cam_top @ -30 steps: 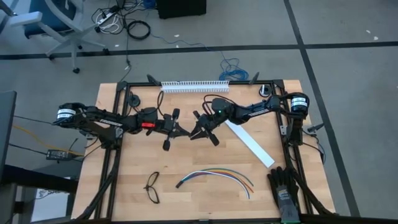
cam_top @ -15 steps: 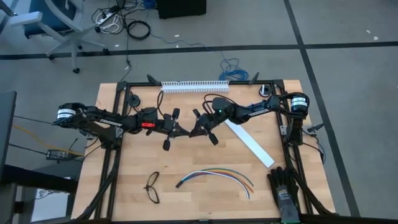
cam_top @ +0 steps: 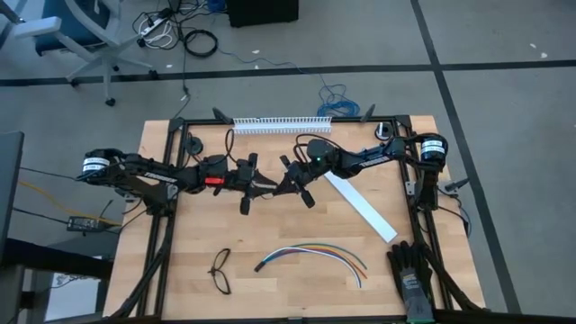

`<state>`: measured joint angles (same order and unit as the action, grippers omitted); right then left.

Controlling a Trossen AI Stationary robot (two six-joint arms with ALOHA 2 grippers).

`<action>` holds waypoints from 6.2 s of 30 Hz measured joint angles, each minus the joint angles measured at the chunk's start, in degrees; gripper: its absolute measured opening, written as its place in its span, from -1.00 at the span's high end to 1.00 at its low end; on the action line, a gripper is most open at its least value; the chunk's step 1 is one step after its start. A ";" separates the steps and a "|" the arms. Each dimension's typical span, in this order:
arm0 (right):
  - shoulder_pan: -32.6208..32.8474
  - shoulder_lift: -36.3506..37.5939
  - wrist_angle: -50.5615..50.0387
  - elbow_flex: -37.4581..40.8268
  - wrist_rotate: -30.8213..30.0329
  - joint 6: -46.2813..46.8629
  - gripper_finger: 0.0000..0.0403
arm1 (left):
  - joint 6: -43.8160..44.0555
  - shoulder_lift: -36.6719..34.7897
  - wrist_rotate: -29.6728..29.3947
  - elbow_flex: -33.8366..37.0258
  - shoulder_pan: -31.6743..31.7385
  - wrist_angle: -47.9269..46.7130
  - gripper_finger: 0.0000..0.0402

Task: Ziptie cables
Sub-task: Wrap the zip tie around the cable wires

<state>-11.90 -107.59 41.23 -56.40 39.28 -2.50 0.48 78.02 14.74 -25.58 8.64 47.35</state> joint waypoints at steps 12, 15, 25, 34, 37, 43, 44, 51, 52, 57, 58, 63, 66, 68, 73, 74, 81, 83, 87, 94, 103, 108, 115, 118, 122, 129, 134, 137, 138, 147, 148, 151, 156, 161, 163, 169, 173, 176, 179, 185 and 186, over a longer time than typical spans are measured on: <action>-1.78 1.98 -6.18 0.68 -13.01 3.83 1.00 | 3.18 -0.09 -1.97 -0.02 -0.47 -3.59 0.30; -1.99 4.75 -6.79 2.54 -17.36 4.24 1.00 | 3.19 -0.09 -5.78 -0.02 -1.53 -7.00 0.30; 0.59 10.66 -6.71 8.11 -37.04 11.28 1.00 | 2.14 -0.09 -26.68 -0.01 -8.15 -9.49 0.30; 4.70 10.23 3.83 7.70 -47.17 13.89 1.00 | -3.39 1.69 -46.94 -0.02 -12.24 -6.92 0.30; 5.07 10.23 3.51 7.04 -47.31 14.29 1.00 | -3.42 3.17 -47.66 -0.02 -12.24 -3.70 0.30; 5.18 10.19 3.09 6.64 -50.09 14.45 1.00 | -5.44 7.21 -48.42 -1.74 -12.15 0.17 0.30; 5.18 10.19 3.16 6.64 -50.11 14.45 1.00 | -6.32 8.11 -48.96 -2.63 -12.15 0.22 0.30; 5.18 10.19 3.10 6.64 -50.25 14.40 1.00 | -14.93 13.77 -58.13 -9.86 -12.15 0.41 0.30; 5.09 10.19 3.07 6.64 -50.31 14.40 1.00 | -15.37 14.39 -59.77 -10.66 -12.15 0.34 0.30; 5.01 10.19 2.43 6.62 -50.51 13.96 1.00 | -15.36 15.23 -61.62 -12.02 -12.07 0.26 0.30; 5.01 10.19 2.43 6.62 -50.50 13.91 1.00 | -15.36 15.23 -61.66 -12.05 -12.07 0.28 0.30; 4.56 10.19 1.16 6.60 -50.45 13.96 1.00 | -15.32 15.25 -63.71 -12.26 -12.07 1.72 0.30; 4.42 10.12 0.82 6.62 -50.06 14.29 1.00 | -15.53 15.23 -65.95 -12.28 -12.04 1.79 0.30; 4.26 10.12 0.94 6.62 -50.12 14.31 1.00 | -16.67 15.23 -66.16 -12.28 -12.02 2.22 0.30; 3.61 10.12 0.97 6.62 -50.07 14.34 1.00 | -18.31 15.23 -65.47 -12.29 -12.11 2.58 0.30; 3.53 10.12 0.95 6.62 -50.07 14.34 1.00 | -18.29 15.23 -65.38 -12.29 -12.12 2.56 0.30; 3.10 10.12 -1.95 6.62 -52.41 14.48 1.00 | -17.89 15.17 -65.06 -12.31 -14.26 -0.95 0.30; 2.48 10.12 -3.60 6.62 -52.58 15.46 1.00 | -17.92 15.17 -65.07 -12.31 -15.28 -1.99 0.30; 1.29 10.12 -5.73 6.62 -50.23 17.69 1.00 | -20.80 15.17 -66.92 -12.31 -16.46 -2.23 0.30; 0.07 10.12 -7.13 6.62 -40.82 22.23 1.00 | -35.43 15.17 -68.95 -12.30 -16.59 -2.32 0.30; -0.15 10.12 -7.63 6.62 -35.93 25.27 1.00 | -42.84 15.17 -68.84 -12.28 -16.14 -3.89 0.30; -0.18 10.12 -7.49 6.62 -35.02 25.59 1.00 | -42.46 15.17 -66.30 -12.28 -15.63 -8.27 0.36; -0.19 10.12 -7.52 6.62 -33.10 26.70 1.00 | -43.67 15.17 -67.08 -12.26 -15.39 -7.93 0.45; -0.19 10.12 -8.15 6.62 -32.72 27.03 1.00 | -45.26 15.17 -67.62 -12.26 -15.39 -7.97 0.46; -0.20 10.12 -8.34 6.62 -31.95 27.06 1.00 | -45.30 15.17 -67.63 -12.26 -15.36 -7.98 0.46; 0.22 10.12 -7.85 6.62 -31.03 27.03 1.00 | -45.28 15.17 -67.65 -12.26 -14.97 -8.07 0.47; 0.66 10.14 -6.53 6.62 -30.05 26.82 1.00 | -45.17 15.17 -67.63 -12.26 -14.99 -8.09 0.48; 0.68 10.14 -6.53 6.62 -30.03 26.82 1.00 | -45.12 15.17 -67.63 -12.26 -14.99 -8.09 0.51; 0.66 10.14 -6.54 6.62 -30.03 26.82 1.00 | -45.09 15.17 -67.63 -12.26 -14.99 -8.08 0.53; 0.66 10.14 -6.57 6.62 -30.06 26.63 1.00 | -44.15 15.17 -67.63 -12.26 -14.99 -7.93 0.75; 0.66 10.14 -6.55 6.62 -30.09 26.38 1.00 | -43.18 15.17 -67.63 -12.26 -14.99 -7.95 0.79; 0.66 10.19 -6.53 6.62 -30.05 26.27 1.00 | -40.37 15.17 -67.63 -12.24 -15.00 -8.11 0.94; 0.66 10.19 -6.62 6.62 -30.16 24.21 0.99 | -35.62 15.17 -67.30 -12.24 -14.99 -8.11 0.98; 0.66 10.21 -8.77 6.62 -28.97 21.30 0.84 | -31.54 15.17 -66.51 -12.22 -14.99 -8.15 0.99; 0.66 10.21 -9.02 6.62 -28.79 19.90 0.74 | -31.35 15.17 -66.51 -12.22 -14.99 -8.17 0.99; 0.41 10.58 -9.29 6.62 -28.53 15.98 0.42 | -26.68 15.17 -66.55 -12.22 -14.78 -9.55 0.99; -0.92 13.20 -13.15 6.62 -26.33 13.77 0.30 | -20.88 15.15 -66.51 -11.32 -14.01 -10.24 0.99; -1.82 15.83 -19.58 6.62 -26.12 12.84 0.28 | -17.65 14.93 -66.39 -10.59 -13.58 -10.12 1.00; -2.20 18.06 -25.84 6.62 -27.53 10.53 0.30 | -14.91 14.32 -63.50 -9.73 -13.08 -7.96 1.00; 0.15 18.84 -34.29 6.64 -34.25 5.43 0.39 | -13.19 12.95 -56.68 -4.19 -11.49 8.30 1.00; 0.73 18.84 -34.95 6.64 -35.41 4.70 0.40 | -12.14 12.90 -55.20 -2.98 -11.06 11.28 1.00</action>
<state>-11.17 -88.75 6.27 -49.76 3.87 2.20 -11.66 90.91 -40.46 -28.57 -2.42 58.64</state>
